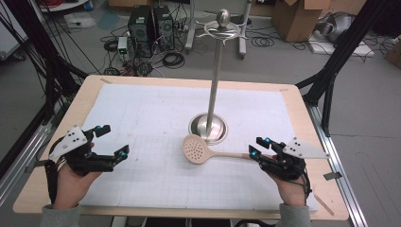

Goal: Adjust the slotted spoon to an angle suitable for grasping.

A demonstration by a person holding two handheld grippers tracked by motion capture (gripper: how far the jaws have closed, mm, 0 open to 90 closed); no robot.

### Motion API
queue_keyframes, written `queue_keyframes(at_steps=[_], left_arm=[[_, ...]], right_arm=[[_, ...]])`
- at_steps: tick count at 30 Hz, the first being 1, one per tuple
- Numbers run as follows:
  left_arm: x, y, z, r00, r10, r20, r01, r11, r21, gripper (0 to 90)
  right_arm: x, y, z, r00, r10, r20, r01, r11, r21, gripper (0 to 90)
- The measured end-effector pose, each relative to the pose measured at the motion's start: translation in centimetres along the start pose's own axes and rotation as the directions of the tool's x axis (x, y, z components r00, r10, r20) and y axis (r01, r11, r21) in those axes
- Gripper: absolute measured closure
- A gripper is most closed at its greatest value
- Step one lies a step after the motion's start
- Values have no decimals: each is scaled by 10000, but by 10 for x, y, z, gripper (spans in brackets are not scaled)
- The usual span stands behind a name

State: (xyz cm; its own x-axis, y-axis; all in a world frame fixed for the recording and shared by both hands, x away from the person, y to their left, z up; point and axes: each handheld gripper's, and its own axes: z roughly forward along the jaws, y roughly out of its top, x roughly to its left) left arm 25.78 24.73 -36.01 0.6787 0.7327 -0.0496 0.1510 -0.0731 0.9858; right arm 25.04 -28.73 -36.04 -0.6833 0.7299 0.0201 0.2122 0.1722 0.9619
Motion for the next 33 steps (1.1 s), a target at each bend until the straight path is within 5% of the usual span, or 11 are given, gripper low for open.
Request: queue_keyframes(at_steps=[8,18,22,33], left_arm=[[0,-4,-4,10000,-23,-67,24,9999,158,26],[-2,-9,-9,10000,-11,-85,14,9994,345,26],[-3,-12,-10,10000,-4,-74,7,9989,463,26],[-5,-15,-14,9999,69,-93,-64,9983,587,26]], right_arm=[[-3,-8,16,9997,254,-33,-253,9990,367,879],[3,-13,46,9996,205,-191,-185,9950,980,895],[4,-22,69,9934,1142,50,-1131,9765,1833,896],[15,-34,102,9989,259,-396,-150,9667,2554,896]])
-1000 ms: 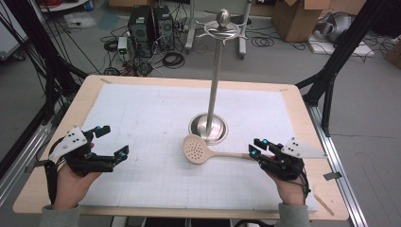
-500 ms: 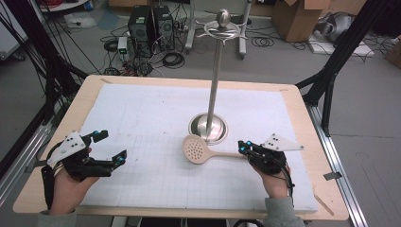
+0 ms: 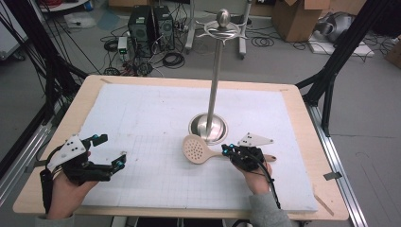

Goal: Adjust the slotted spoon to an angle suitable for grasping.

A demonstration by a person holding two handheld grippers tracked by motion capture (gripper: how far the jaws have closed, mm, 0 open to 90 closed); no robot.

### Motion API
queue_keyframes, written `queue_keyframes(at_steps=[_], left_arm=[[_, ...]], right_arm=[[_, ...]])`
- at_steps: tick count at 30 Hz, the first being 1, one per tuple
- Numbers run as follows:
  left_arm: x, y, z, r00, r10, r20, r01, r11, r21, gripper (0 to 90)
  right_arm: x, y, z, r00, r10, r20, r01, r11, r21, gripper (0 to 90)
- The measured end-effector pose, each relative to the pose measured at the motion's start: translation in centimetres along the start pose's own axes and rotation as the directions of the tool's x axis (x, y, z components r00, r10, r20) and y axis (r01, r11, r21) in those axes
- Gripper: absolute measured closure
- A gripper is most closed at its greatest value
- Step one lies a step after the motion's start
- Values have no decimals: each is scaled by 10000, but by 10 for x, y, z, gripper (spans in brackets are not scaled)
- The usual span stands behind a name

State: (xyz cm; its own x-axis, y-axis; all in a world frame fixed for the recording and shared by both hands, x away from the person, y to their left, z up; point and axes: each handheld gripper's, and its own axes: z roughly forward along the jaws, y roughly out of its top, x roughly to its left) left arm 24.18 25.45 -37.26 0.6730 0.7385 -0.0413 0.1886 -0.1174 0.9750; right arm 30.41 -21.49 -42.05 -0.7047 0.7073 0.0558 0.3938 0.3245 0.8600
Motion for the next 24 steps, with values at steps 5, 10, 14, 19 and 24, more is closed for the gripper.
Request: queue_keyframes(at_steps=[5,10,14,19,24], left_arm=[[0,-2,-2,10000,-43,1,43,10000,73,26],[0,-4,-6,10000,-69,-45,69,10000,34,26],[1,-6,-12,9998,-132,-117,133,9999,23,26],[1,-7,-17,9997,-122,-192,123,9999,53,26],[2,-8,-19,9995,-143,-266,146,9999,83,26]], right_arm=[[0,-1,9,9998,-151,121,150,9998,99,896],[-1,-1,16,9998,-73,158,69,9997,227,896],[0,-1,26,9998,-39,204,29,9988,492,896],[1,-2,36,9996,-84,268,60,9963,857,896],[1,-2,42,9992,-50,398,12,9955,952,896]])
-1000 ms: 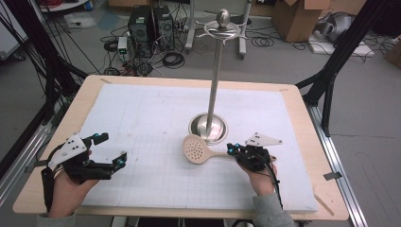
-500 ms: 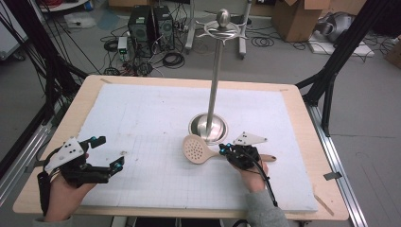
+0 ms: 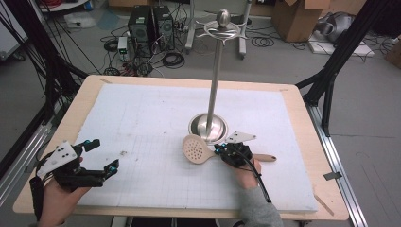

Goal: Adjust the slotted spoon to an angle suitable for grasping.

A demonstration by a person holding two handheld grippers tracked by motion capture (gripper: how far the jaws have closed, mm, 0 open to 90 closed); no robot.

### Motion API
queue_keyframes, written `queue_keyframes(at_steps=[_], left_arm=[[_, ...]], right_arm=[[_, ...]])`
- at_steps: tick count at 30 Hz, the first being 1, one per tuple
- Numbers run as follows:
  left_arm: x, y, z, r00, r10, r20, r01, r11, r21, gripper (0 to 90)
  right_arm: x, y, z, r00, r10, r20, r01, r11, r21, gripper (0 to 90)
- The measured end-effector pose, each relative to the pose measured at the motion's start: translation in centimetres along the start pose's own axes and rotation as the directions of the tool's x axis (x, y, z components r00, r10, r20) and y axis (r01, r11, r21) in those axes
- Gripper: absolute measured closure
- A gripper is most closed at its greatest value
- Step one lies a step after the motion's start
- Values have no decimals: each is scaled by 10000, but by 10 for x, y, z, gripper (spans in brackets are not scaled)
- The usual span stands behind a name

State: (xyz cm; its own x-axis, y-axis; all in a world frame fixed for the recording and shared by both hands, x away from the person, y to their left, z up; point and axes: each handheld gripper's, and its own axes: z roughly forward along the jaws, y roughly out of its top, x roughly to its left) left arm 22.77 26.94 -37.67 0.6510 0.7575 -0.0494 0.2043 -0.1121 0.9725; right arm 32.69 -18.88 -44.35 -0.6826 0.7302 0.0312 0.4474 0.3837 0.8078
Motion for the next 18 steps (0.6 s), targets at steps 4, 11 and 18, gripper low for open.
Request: queue_keyframes(at_steps=[4,11,18], left_arm=[[0,-1,-1,10000,-38,-34,38,10000,7,26],[1,-2,-1,10000,-50,-33,51,10000,65,26],[1,-3,3,10000,-83,-3,84,9998,169,27]], right_arm=[[0,-1,2,9999,31,107,-31,10000,8,896],[3,-1,4,9994,-36,343,30,9999,154,899],[7,-1,3,9980,-165,617,154,9997,170,900]])
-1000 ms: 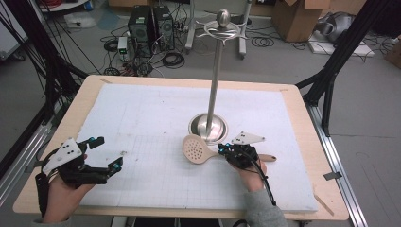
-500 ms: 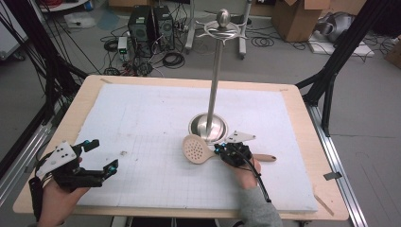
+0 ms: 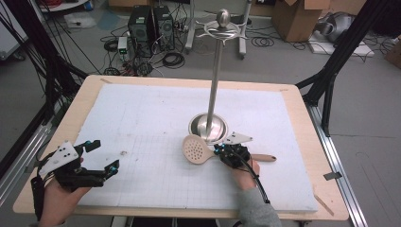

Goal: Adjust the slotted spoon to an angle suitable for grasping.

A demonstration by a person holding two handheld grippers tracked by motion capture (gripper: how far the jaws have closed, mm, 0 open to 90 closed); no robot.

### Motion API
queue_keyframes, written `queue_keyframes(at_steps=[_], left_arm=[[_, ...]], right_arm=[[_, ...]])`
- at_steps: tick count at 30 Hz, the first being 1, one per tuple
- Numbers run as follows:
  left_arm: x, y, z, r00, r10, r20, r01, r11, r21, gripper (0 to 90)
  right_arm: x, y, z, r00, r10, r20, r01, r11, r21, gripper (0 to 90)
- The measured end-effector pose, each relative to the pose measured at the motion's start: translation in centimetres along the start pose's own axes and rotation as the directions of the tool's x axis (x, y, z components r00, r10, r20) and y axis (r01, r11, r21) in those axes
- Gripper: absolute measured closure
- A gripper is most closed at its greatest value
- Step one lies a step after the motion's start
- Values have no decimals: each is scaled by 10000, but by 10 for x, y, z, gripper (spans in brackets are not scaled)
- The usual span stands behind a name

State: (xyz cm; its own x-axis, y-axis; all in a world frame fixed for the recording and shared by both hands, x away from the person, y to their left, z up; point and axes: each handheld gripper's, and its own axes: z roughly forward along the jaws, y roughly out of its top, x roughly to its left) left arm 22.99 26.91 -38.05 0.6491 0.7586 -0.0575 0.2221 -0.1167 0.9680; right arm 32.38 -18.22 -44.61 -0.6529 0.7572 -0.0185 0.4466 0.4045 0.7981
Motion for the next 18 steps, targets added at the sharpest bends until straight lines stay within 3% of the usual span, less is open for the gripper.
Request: queue_keyframes(at_steps=[7,18], left_arm=[[1,0,1,10000,-4,38,4,10000,49,27],[1,1,6,9999,-20,158,19,10000,55,27]], right_arm=[[-2,-2,-2,9992,279,-270,-279,9996,0,900],[-1,-5,-7,9989,183,-439,-187,9998,-83,900]])
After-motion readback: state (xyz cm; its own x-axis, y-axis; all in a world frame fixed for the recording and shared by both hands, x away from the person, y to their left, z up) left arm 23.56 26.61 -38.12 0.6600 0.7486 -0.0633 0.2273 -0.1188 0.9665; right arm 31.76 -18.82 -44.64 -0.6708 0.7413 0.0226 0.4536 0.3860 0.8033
